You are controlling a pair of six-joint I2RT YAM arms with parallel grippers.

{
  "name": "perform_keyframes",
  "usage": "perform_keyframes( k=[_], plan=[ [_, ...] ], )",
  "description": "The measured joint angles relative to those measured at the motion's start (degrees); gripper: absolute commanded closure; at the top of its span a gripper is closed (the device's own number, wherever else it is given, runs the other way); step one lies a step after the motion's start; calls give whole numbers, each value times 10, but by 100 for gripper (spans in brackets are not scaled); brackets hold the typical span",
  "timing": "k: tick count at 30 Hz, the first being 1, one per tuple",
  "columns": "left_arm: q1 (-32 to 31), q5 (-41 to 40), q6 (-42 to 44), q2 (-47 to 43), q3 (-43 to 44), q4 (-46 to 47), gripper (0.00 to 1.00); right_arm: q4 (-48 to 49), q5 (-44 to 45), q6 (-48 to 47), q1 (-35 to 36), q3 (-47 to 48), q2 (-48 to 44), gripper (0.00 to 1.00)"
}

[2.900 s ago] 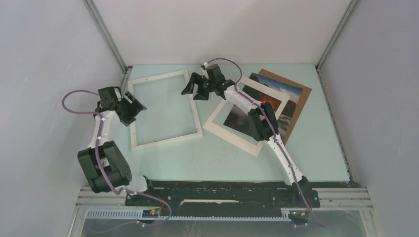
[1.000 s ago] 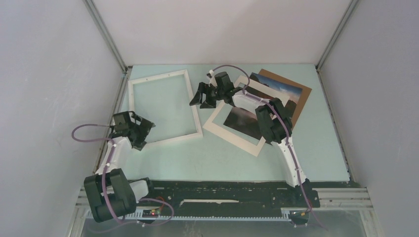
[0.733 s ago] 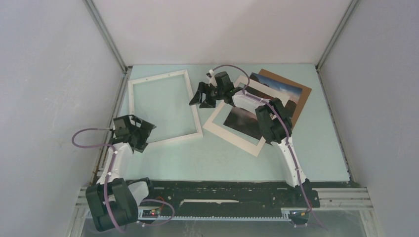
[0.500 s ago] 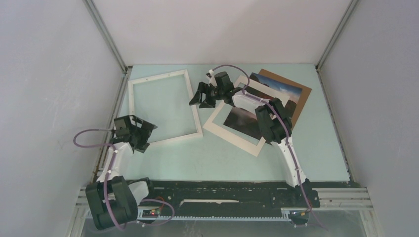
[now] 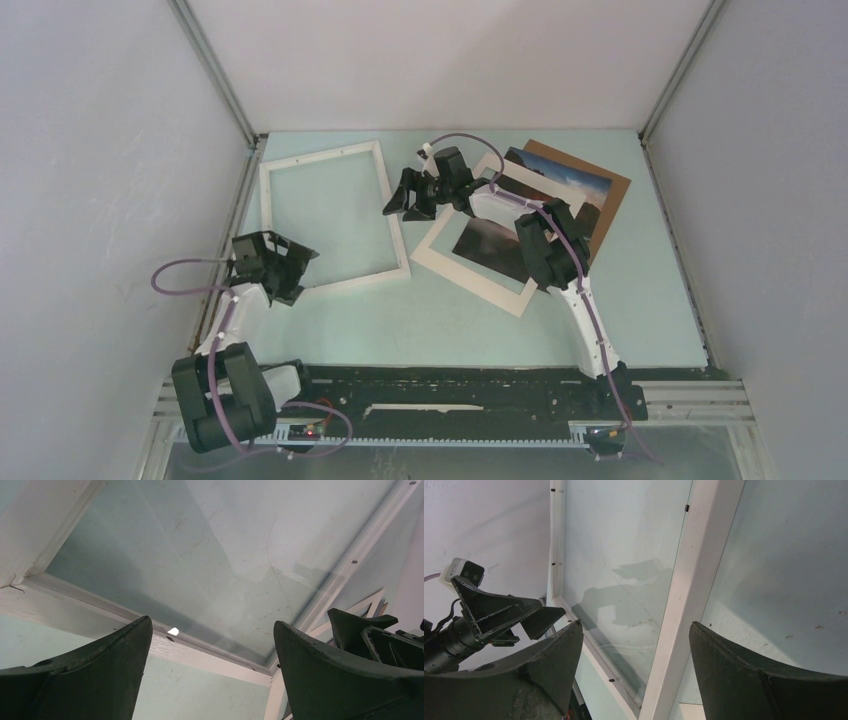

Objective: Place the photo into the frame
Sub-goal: Place the photo frame item in the photo frame.

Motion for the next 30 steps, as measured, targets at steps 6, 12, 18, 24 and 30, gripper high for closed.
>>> perform_keyframes(
  k=[6, 12, 18, 24, 30],
  plan=[
    [0, -2, 1, -4, 0, -3, 0, 0, -3, 3, 0, 0, 1, 15],
    [0, -31, 34, -30, 18, -56, 0, -2, 1, 3, 0, 0, 1, 17],
    [20, -28, 91, 54, 139, -93, 0, -16, 33, -8, 1, -7, 1, 25],
    [34, -81, 134, 108, 196, -100, 0, -33, 67, -34, 10, -32, -10, 26],
    [123, -109, 144, 183, 246, -86, 0, -87, 115, -87, 17, -31, -37, 43]
  ],
)
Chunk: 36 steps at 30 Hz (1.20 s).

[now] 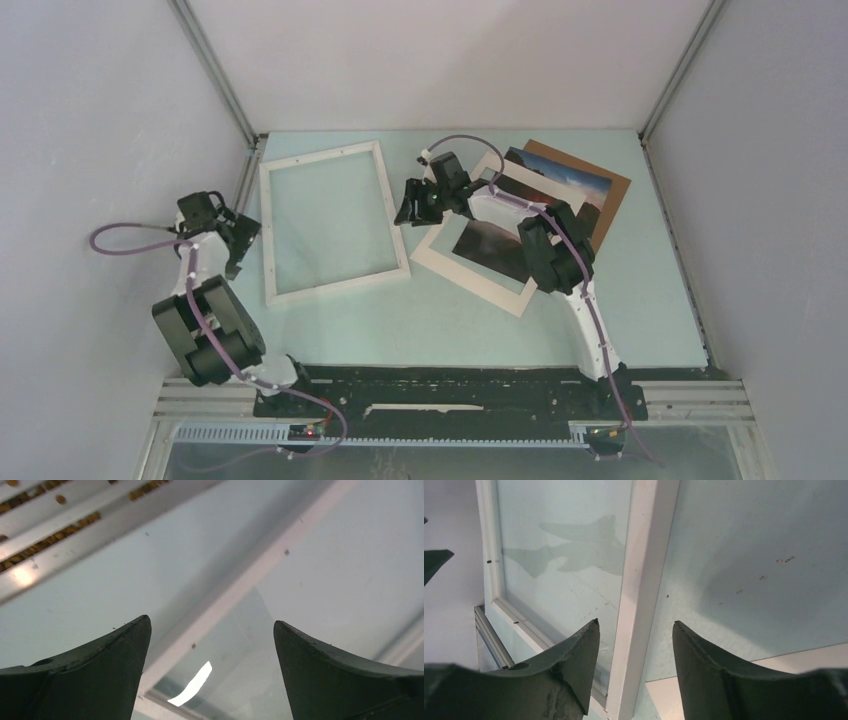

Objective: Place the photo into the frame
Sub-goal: Place the photo frame item in the photo frame.

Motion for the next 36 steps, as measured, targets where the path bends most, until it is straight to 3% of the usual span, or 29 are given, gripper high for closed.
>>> perform_keyframes(
  k=[4, 15, 20, 36],
  plan=[
    [26, -3, 12, 52, 25, 8, 0, -7, 3, -10, 4, 2, -10, 46],
    [27, 65, 32, 141, 44, 30, 0, -20, 0, -16, 24, 19, -10, 47],
    [27, 88, 32, 151, 44, 40, 0, -21, 2, -19, 28, 29, -10, 52],
    [27, 112, 32, 151, 44, 52, 0, -24, -13, -6, 29, 55, 26, 55]
  ],
)
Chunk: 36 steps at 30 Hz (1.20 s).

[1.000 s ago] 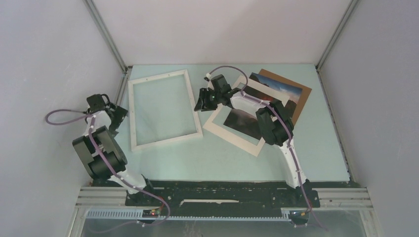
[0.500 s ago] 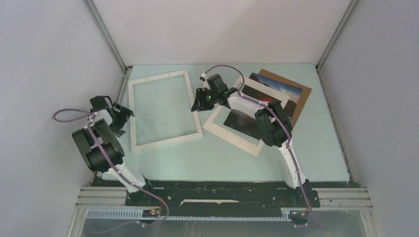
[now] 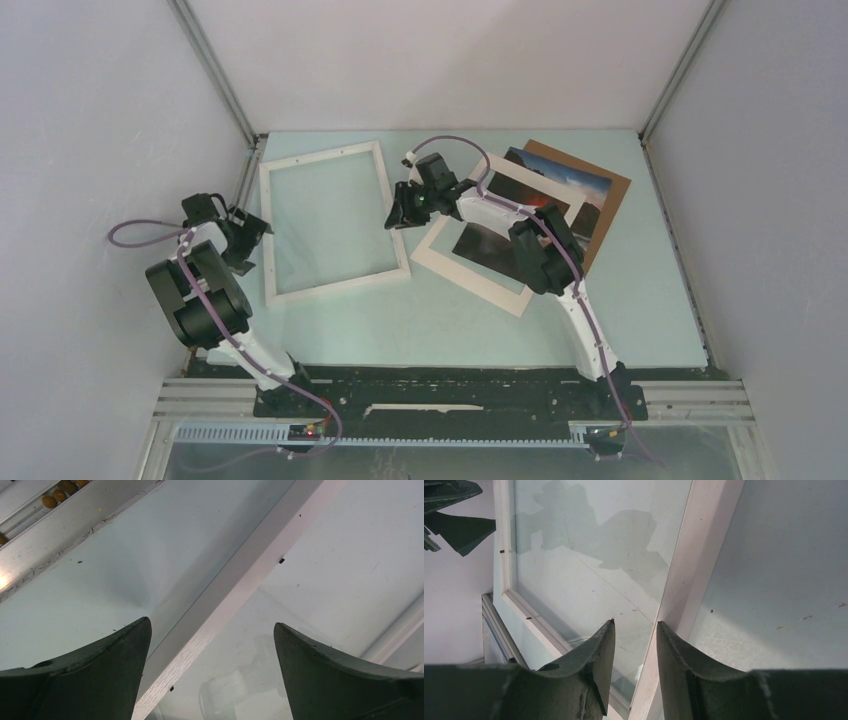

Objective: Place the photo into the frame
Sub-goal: Place the photo frame item in the photo frame.

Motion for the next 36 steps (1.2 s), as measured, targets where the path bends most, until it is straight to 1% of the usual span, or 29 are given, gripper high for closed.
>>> perform_keyframes(
  k=[5, 8, 14, 18, 20, 23, 25, 28, 31, 33, 36],
  plan=[
    [0, 2, 0, 0, 0, 1, 0, -10, -1, 7, 3, 19, 10, 56],
    [0, 7, 0, 0, 0, 2, 0, -15, -3, 10, 7, 49, 30, 56],
    [-4, 13, -1, 0, 0, 4, 0, -14, -18, 22, 23, 69, 53, 53],
    [-7, 14, 0, 0, 0, 3, 0, -23, -25, 22, 20, 89, 52, 47],
    [-9, 12, 1, 0, 0, 3, 0, -25, -24, 19, 14, 88, 44, 39],
    [-11, 10, 5, 0, 0, -1, 0, -26, -19, 14, -5, 71, 18, 32],
    [-12, 10, 6, 0, 0, -3, 0, -23, -17, 9, -24, 78, 10, 29],
    [-15, 10, 6, 0, 0, -5, 0, -30, -6, 5, -44, 136, 28, 28],
    [-20, 10, 4, 2, 12, -14, 0, -29, 3, 4, -61, 231, 74, 29],
    [-22, 10, 0, 10, 32, -17, 0, -24, 8, 6, -65, 267, 97, 29],
    [-27, 7, -10, 35, 79, -18, 0, -22, 17, 9, -63, 287, 123, 27]
  ],
)
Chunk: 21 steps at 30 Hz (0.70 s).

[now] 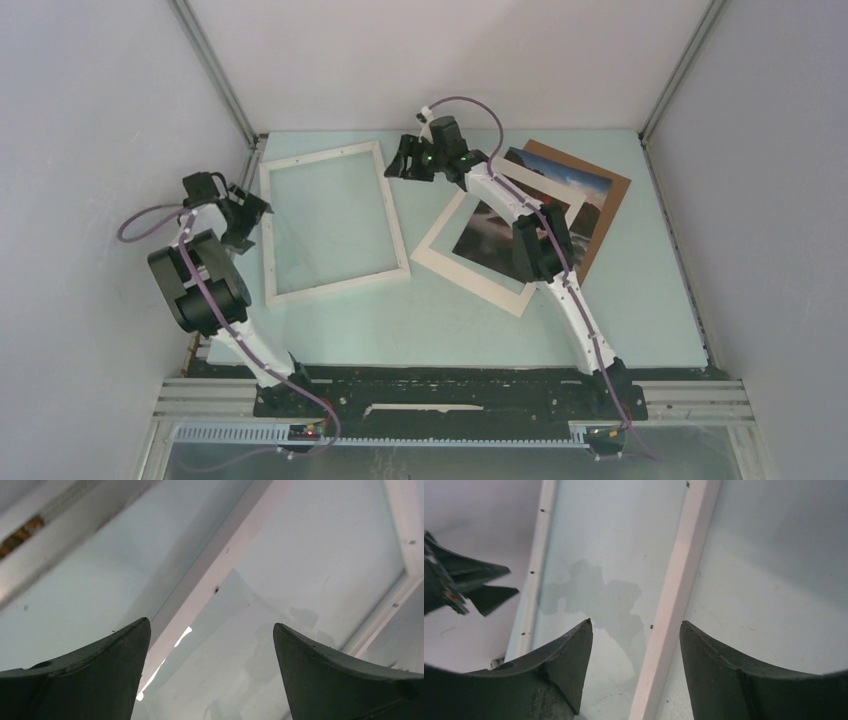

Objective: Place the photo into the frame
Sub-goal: Place the photo frame item in the photo frame.

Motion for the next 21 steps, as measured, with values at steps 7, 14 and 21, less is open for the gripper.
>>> perform_keyframes(
  k=[7, 14, 21],
  plan=[
    [0, -6, -3, 81, 89, 1, 0, -6, 9, 20, 10, -8, 34, 37],
    [-10, 45, -16, 121, 100, 2, 0, 14, -38, 70, 21, -63, 40, 37],
    [-12, 66, -11, 81, 31, 57, 0, 112, -55, 96, 26, -237, -45, 36]
  ],
)
